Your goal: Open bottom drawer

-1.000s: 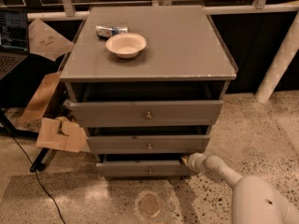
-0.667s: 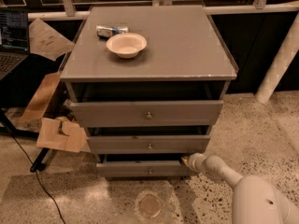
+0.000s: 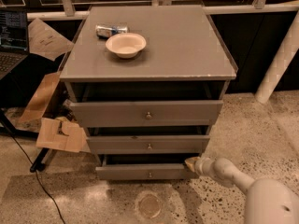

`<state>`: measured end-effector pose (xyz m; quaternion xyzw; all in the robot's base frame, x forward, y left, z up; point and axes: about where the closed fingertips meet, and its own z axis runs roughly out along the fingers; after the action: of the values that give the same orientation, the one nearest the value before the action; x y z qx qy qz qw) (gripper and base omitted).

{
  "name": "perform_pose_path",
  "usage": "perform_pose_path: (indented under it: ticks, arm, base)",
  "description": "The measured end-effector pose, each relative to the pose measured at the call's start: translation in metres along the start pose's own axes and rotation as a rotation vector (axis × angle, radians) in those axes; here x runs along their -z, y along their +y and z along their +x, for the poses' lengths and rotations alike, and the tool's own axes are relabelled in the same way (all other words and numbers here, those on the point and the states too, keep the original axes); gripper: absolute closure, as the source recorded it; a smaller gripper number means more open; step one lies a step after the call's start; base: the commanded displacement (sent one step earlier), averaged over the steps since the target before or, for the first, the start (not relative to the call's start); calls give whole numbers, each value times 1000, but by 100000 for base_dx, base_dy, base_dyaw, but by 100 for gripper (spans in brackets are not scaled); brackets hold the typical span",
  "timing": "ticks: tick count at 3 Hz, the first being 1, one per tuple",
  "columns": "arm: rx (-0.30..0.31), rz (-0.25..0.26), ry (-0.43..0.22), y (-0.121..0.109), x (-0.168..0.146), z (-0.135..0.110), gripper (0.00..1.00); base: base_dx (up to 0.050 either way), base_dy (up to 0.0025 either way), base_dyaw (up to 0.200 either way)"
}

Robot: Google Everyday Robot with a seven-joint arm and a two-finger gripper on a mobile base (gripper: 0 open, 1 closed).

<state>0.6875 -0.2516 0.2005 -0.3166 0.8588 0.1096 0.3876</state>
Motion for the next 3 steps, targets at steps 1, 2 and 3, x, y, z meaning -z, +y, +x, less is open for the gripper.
perform_pose_path:
  ticks: [1,2,3]
  arm:
    - [-30,-98,9,29,38,16,100]
    - [-30,-98,9,29,38,16,100]
    - [-25,-89,-5,24,29,6,100]
  base:
    - [0,0,0]
    - [0,0,0]
    - [0,0,0]
